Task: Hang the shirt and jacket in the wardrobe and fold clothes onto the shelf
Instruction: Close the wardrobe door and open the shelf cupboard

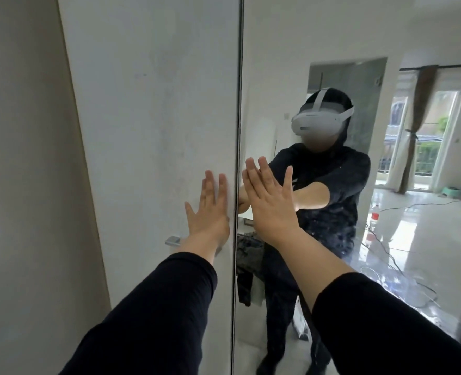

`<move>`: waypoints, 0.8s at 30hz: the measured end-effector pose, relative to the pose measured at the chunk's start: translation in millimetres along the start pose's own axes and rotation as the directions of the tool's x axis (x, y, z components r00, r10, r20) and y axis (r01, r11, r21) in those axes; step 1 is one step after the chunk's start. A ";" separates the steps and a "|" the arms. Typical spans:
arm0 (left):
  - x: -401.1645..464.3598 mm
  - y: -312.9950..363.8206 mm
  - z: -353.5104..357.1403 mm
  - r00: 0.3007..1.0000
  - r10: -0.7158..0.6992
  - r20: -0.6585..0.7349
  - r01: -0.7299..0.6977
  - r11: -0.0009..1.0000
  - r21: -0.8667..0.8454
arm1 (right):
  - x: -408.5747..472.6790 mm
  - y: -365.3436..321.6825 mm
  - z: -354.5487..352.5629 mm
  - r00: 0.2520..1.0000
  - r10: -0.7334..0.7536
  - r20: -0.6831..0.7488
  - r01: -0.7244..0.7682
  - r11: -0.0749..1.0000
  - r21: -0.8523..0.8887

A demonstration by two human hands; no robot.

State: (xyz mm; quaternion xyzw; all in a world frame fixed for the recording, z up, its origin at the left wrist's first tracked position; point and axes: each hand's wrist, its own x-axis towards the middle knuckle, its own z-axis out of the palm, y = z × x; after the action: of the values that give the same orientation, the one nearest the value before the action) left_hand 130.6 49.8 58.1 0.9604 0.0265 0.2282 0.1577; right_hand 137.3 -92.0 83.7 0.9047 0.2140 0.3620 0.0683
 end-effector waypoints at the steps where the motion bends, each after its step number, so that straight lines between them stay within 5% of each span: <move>1: 1.9 0.3 0.4 1.000 -0.005 -0.001 0.005 1.000 0.005 | -0.2 0.6 -0.3 1.000 0.003 0.013 -0.003 1.000 -0.010; 12: -11.6 5.0 -8.2 0.999 0.047 -0.027 -0.047 0.998 -0.032 | -13.9 8.1 -5.8 0.996 -0.007 -0.089 0.005 1.000 -0.023; 18: -27.4 39.4 7.3 0.890 0.133 -0.436 -0.199 0.974 -0.109 | -70.7 44.9 -14.6 0.970 0.205 -0.129 -0.208 0.978 -0.017; 24: -53.8 126.4 42.0 0.917 0.261 -0.301 -0.323 0.930 -0.176 | -156.2 120.1 -24.4 0.858 0.494 -0.139 -0.506 0.860 -0.066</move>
State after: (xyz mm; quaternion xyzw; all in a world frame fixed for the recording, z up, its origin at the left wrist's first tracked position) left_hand 98.6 -88.9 39.2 0.8890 -0.1222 0.3809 0.2228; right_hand 60.2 -269.0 37.3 0.9019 -0.0428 0.4298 0.0044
